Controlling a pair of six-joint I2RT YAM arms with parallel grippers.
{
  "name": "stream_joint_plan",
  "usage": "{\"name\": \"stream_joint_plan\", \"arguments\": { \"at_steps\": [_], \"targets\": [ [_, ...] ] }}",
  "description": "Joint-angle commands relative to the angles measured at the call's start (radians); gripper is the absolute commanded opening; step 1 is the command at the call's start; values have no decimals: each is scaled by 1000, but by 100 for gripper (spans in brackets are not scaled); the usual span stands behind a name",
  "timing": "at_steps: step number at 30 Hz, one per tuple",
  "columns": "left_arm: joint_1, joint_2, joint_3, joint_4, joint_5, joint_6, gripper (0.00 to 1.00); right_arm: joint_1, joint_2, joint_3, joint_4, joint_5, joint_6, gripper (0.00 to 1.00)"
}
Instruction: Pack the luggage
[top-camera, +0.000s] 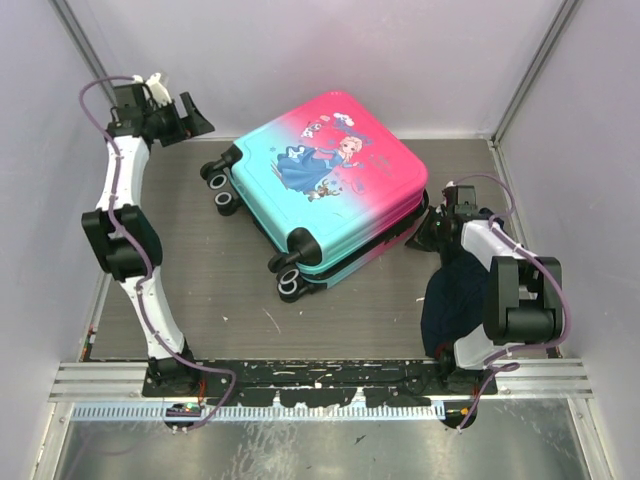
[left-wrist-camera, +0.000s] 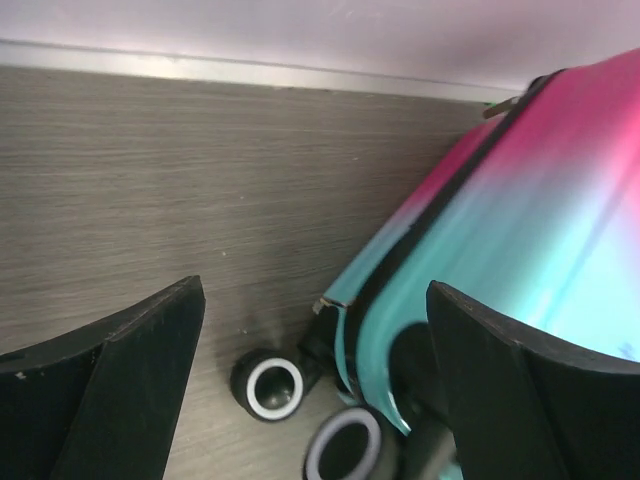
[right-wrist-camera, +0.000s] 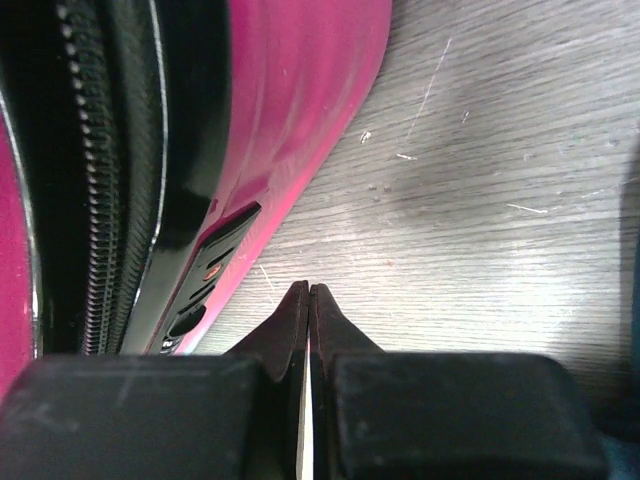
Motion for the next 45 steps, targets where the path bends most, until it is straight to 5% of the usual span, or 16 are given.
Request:
{"name": "stream_joint_plan", "arguments": {
  "at_steps": [1,7,16,25,33,40,45],
  "targets": [
    [-34,57,50,67,-56,-6,92,9,-18,5,60,2,27,3],
    [-74,-17,-139,96,65,95,90,52,63,94,129,-11,14,2],
    [-86,-359,-633,124,205,342,91,179,276,350,171,-70,-83,8],
    [-108,-609,-961,48,240,440,93,229,586,757,210,-169,-212,16],
    [-214,-650,-1028,172,175,323,93,224,675,1012,168,-144,-300,40],
    [-221,-567,-987,293,111,207,92,118,511,889,95,-106,-353,62],
    [-262,-563,-989,312,147,200,92,-3,386,862,-67,-137,-394,63]
  ]
}}
